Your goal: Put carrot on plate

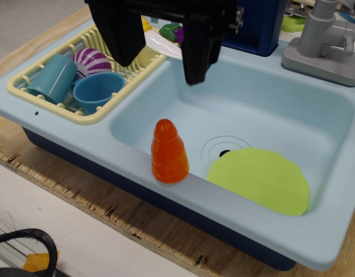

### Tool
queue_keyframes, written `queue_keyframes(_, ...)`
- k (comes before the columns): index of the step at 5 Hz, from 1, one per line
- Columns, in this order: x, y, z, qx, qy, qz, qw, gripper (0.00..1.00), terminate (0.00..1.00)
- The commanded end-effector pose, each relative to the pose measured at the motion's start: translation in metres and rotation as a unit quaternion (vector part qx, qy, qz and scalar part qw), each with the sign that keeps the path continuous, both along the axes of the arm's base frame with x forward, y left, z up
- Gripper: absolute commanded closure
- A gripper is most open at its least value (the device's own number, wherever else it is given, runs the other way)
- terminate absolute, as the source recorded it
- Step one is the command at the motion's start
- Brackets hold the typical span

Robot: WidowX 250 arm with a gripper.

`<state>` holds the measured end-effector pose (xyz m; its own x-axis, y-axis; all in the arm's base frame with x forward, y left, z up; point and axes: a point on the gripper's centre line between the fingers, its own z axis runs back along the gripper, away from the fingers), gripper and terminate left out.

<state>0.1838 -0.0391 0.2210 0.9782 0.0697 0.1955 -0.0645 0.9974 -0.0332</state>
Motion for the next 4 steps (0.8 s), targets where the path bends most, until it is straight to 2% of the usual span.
queue_keyframes(1, 0.0, 0.0, 0.0, 0.0, 0.0, 0.0, 1.0, 0.0, 0.0)
queue_keyframes(4, -0.01, -0.004, -0.027, -0.035, -0.008, -0.005, 0.9993, 0.0, 0.0)
